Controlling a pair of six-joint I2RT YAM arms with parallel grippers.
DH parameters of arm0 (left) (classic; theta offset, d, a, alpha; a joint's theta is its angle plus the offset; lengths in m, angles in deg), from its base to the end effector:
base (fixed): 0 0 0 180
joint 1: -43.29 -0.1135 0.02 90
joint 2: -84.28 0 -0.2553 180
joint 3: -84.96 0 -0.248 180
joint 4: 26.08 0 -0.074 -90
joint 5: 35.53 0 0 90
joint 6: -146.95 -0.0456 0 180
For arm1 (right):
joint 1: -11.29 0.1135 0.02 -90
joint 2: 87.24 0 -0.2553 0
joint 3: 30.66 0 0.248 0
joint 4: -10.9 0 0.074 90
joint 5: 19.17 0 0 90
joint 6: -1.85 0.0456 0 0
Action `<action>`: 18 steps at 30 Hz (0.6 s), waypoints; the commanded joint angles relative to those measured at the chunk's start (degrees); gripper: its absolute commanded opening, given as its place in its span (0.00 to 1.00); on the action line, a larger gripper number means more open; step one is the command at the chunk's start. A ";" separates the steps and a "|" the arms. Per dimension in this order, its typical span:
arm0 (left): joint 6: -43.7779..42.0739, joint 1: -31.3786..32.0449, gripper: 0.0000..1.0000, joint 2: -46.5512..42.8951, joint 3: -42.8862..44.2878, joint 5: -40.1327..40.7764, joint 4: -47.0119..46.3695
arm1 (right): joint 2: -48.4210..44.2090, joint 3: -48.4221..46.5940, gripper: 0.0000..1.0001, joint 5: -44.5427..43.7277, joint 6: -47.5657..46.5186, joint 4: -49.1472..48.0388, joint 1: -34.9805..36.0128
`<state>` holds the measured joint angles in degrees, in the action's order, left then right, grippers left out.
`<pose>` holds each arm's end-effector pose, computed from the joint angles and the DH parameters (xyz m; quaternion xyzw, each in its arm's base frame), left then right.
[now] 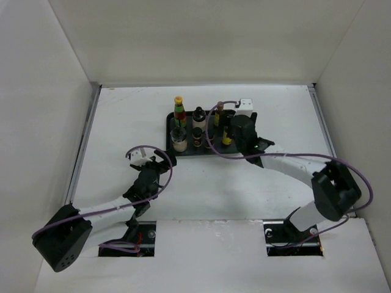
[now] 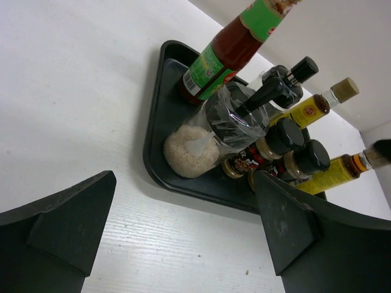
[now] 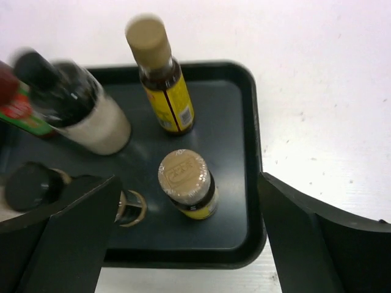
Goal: Organize the condiment bottles
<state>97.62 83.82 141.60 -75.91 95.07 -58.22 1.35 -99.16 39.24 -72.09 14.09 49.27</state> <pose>0.1600 -0.0977 0.1636 -0.2329 0.6970 -0.2124 0.6441 0.2908 0.1967 0.2389 -0.0059 0.8175 0.0379 0.5747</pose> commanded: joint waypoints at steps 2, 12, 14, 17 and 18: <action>-3.40 0.20 1.00 -3.00 3.75 -1.05 3.25 | -12.55 2.46 1.00 -1.01 -0.50 -4.74 -0.93; 1.87 -5.42 1.00 -12.84 4.28 0.62 18.88 | -25.05 24.16 1.00 0.83 13.19 -19.23 -14.90; 2.57 -7.00 1.00 -13.98 4.89 0.62 22.66 | -23.39 27.07 1.00 0.83 15.93 -23.28 -16.74; 2.75 -9.81 1.00 -16.53 5.77 0.18 28.29 | -20.32 28.48 1.00 0.22 17.16 -25.31 -19.21; 2.84 -10.69 1.00 -17.23 6.21 0.01 30.40 | -19.18 28.92 1.00 0.04 17.78 -25.92 -19.82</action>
<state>99.06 75.15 126.60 -72.89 94.94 -34.99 -19.02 -70.25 39.35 -58.76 -2.78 30.97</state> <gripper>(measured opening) 0.997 0.999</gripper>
